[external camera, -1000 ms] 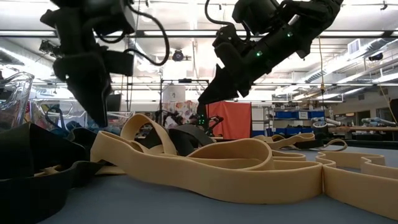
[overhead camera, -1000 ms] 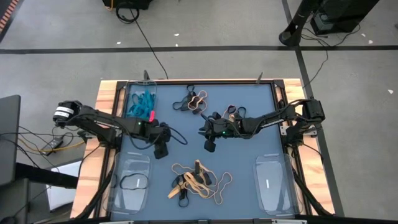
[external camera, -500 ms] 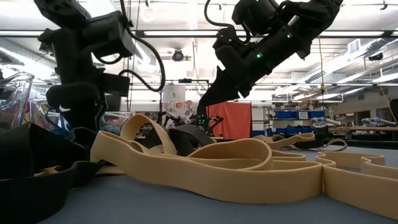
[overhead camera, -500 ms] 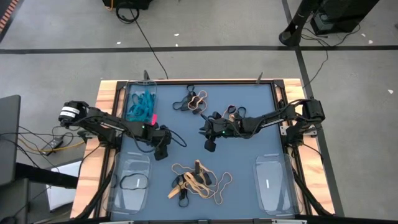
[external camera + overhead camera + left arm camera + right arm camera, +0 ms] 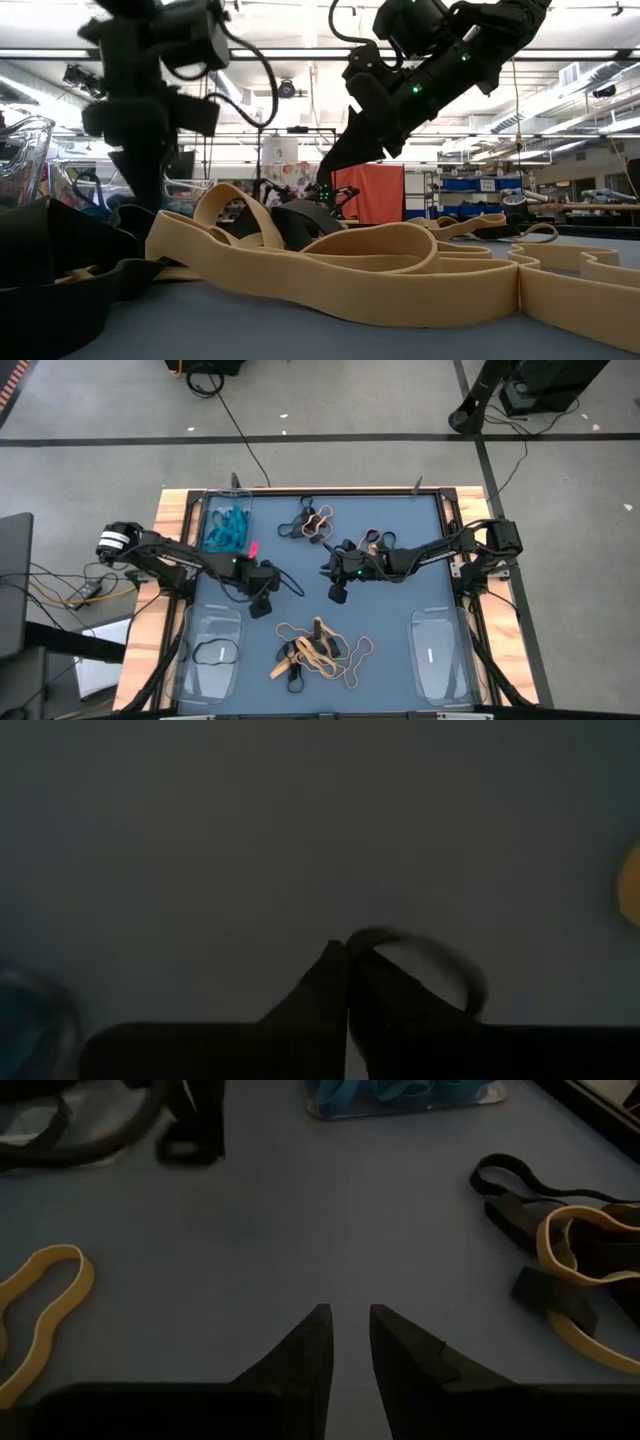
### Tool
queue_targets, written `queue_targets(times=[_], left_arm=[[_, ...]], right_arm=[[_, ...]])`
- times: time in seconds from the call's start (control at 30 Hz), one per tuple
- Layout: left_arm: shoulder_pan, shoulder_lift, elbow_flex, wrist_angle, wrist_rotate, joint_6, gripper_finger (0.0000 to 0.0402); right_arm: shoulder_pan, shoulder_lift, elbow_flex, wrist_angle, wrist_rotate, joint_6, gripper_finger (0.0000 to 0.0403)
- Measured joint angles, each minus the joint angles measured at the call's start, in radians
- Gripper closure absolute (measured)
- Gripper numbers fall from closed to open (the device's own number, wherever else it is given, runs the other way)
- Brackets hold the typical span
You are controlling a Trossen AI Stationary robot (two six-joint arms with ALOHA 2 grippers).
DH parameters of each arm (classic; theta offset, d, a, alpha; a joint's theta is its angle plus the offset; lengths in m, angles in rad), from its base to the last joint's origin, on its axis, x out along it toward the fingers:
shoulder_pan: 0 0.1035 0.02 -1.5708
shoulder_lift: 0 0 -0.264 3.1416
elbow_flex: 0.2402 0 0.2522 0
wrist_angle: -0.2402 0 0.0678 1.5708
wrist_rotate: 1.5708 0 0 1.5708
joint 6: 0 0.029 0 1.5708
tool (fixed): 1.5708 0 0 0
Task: Sort rubber bands into baskets
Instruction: Put the black rubber band into the bottom left transparent bin
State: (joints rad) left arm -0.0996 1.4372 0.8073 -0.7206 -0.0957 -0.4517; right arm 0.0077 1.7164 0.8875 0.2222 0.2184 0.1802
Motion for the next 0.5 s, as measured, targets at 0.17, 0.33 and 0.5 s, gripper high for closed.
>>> queue_targets(times=[0.17,0.33,0.5], left_arm=[[-0.025,-0.011,0.105,-0.173,-0.008,-0.002,0.0388],[-0.083,-0.057,0.183,-0.33,-0.034,-0.081,0.0393],[-0.187,-0.164,0.203,-0.396,-0.046,-0.219,0.0388]], right_arm=[[-0.01,0.0,0.0,0.0,0.0,0.0,0.032],[-0.017,0.0,0.0,0.0,0.0,-0.016,0.032],[-0.016,0.0,0.0,-0.032,-0.004,-0.08,0.0319]])
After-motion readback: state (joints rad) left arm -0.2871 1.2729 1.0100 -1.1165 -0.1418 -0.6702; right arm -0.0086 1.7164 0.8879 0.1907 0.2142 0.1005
